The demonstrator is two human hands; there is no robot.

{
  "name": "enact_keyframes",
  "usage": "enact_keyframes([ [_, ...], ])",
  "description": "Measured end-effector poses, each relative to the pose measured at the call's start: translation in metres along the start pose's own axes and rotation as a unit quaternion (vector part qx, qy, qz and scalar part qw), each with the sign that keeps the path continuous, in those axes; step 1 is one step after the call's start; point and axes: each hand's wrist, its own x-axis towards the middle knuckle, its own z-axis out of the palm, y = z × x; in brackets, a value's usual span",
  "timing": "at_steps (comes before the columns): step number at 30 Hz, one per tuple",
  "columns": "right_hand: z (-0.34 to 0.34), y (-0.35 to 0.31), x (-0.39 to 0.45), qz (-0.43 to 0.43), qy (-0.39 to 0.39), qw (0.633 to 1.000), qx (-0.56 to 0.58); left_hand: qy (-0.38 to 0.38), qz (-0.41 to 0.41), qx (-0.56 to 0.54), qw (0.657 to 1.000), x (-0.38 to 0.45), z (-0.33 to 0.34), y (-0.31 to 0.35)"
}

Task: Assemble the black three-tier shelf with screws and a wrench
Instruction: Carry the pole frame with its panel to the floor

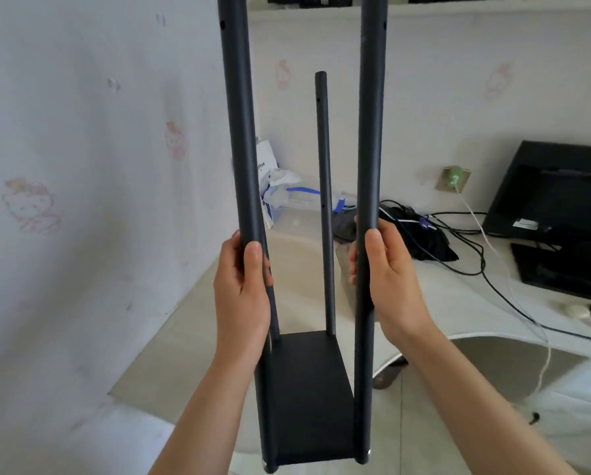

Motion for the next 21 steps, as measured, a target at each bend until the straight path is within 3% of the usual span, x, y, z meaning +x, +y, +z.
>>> enact_keyframes([
  [10,-0.033,-0.054,-0.103,-0.012,0.095,0.995,-0.003,-0.111,0.002,-0.108,0.988,-0.061,-0.014,0.058],
  [21,-0.146,-0.093,-0.249,0.004,0.245,0.969,-0.009,-0.288,-0.025,-0.184,0.94,-0.189,0.053,0.109],
])
